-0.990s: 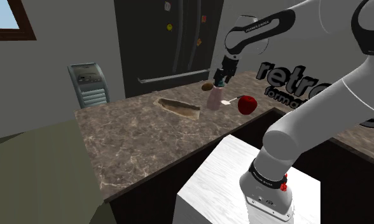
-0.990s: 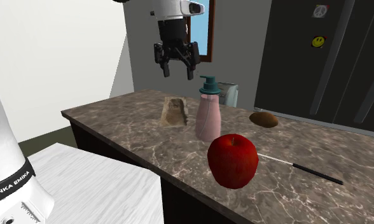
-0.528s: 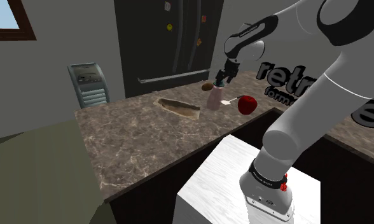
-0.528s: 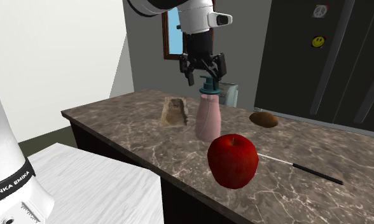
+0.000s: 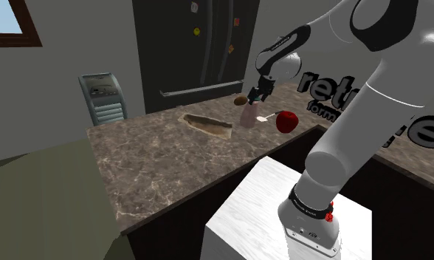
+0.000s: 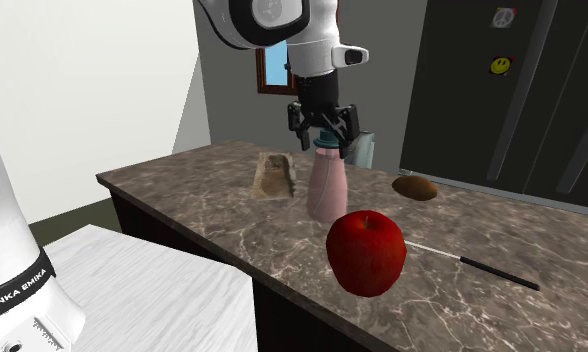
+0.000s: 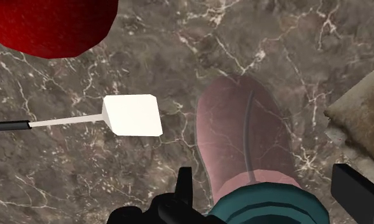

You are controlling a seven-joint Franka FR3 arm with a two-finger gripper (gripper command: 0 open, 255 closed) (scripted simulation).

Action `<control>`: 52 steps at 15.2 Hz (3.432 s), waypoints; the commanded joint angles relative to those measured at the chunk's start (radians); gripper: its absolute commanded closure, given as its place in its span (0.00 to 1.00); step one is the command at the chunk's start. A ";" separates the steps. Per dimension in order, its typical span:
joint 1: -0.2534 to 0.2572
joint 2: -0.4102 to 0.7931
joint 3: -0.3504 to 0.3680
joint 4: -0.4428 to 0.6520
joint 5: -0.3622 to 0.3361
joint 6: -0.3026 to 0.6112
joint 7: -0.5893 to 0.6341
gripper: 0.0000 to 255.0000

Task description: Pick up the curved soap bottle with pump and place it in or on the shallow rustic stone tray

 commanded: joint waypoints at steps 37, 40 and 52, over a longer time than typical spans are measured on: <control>-0.018 -0.137 0.039 0.152 -0.089 -0.274 0.082 1.00; -0.018 -0.148 0.044 0.181 -0.094 -0.314 0.088 1.00; 0.086 -0.115 0.241 0.270 -0.105 -0.378 0.389 1.00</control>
